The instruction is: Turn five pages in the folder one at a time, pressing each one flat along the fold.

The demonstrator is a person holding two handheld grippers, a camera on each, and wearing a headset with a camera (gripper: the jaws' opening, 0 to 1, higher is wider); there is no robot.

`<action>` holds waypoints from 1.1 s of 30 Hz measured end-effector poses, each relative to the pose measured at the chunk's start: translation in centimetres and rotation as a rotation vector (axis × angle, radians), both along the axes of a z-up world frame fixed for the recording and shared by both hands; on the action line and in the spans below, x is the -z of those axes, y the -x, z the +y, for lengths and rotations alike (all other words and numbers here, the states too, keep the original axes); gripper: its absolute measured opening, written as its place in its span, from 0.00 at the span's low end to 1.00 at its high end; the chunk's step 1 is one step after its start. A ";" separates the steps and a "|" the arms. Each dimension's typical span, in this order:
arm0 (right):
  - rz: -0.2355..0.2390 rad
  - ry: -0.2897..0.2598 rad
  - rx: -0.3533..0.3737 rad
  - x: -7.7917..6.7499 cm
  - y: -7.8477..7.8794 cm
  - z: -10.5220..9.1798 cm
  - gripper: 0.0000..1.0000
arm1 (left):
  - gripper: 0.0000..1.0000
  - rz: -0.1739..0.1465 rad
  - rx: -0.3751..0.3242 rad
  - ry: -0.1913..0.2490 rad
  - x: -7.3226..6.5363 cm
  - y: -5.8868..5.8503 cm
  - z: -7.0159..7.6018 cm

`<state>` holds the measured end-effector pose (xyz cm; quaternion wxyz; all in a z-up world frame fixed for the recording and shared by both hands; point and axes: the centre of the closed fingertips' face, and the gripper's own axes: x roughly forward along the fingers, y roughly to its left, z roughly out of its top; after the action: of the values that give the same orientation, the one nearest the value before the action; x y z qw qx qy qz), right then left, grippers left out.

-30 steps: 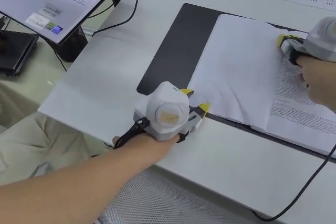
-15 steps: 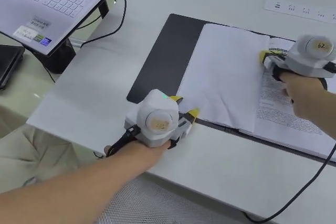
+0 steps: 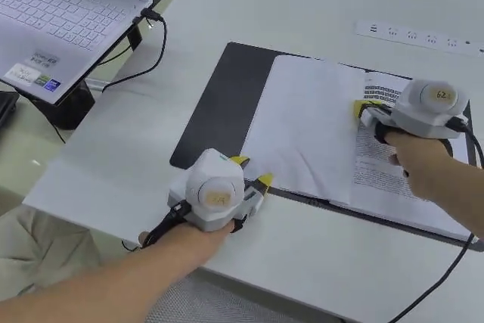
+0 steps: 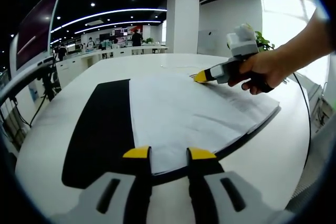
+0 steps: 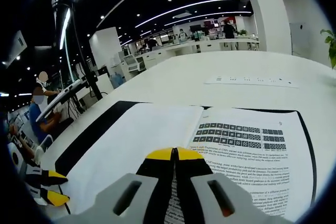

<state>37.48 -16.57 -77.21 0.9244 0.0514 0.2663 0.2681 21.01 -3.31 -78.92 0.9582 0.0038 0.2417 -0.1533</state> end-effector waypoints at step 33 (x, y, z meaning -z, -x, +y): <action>-0.003 -0.050 -0.010 -0.2 7.4 -0.8 0.00 | 0.25 -0.003 -0.002 -0.001 0.2 0.0 0.0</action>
<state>30.08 -17.39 -76.99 0.9218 0.0727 0.2586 0.2794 21.04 -3.33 -79.07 0.9586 0.0044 0.2405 -0.1524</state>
